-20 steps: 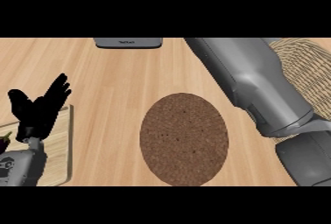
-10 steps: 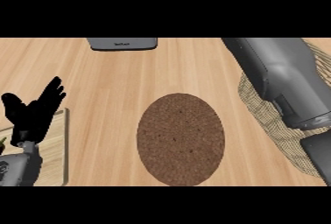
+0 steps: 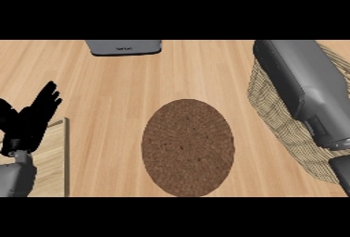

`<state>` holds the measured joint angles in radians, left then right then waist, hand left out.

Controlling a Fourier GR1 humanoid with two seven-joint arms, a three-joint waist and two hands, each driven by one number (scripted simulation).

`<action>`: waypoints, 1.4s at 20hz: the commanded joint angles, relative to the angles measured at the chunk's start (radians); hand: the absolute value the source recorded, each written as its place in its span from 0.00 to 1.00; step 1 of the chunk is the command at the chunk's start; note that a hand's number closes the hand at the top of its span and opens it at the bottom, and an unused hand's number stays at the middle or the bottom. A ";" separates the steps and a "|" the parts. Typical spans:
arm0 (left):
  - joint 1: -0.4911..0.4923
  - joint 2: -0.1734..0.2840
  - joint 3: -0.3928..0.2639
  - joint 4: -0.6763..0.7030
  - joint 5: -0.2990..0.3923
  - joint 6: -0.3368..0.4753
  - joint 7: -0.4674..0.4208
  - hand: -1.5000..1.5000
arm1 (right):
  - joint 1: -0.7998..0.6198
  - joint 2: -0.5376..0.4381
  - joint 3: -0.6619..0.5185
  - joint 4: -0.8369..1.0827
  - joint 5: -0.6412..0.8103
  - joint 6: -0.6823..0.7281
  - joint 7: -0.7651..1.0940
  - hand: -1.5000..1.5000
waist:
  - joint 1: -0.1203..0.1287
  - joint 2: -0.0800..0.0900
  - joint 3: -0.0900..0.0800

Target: Pick the sweet potato from the placemat and place it in the basket

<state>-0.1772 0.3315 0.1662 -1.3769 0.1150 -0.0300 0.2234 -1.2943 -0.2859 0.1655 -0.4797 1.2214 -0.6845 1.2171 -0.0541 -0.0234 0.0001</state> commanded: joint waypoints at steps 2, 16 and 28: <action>0.044 -0.007 -0.002 -0.019 0.007 -0.019 -0.020 0.50 | 0.157 -0.041 -0.037 -0.141 -0.004 -0.040 0.119 1.00 | 0.008 0.003 0.000; 0.019 -0.046 -0.037 -0.051 -0.017 0.001 0.004 0.50 | 0.482 -0.035 -0.137 -0.560 0.157 0.012 0.165 0.00 | 0.023 0.009 -0.001; 0.049 -0.018 0.011 -0.049 -0.007 0.006 0.006 0.50 | 0.688 0.002 -0.443 -1.034 0.234 -0.141 0.125 0.00 | -0.020 -0.007 -0.001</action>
<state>-0.1350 0.3098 0.1617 -1.4169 0.1043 -0.0375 0.2156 -0.6642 -0.3222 -0.2060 -1.3393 1.4352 -0.7850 1.1889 -0.0530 -0.0208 -0.0007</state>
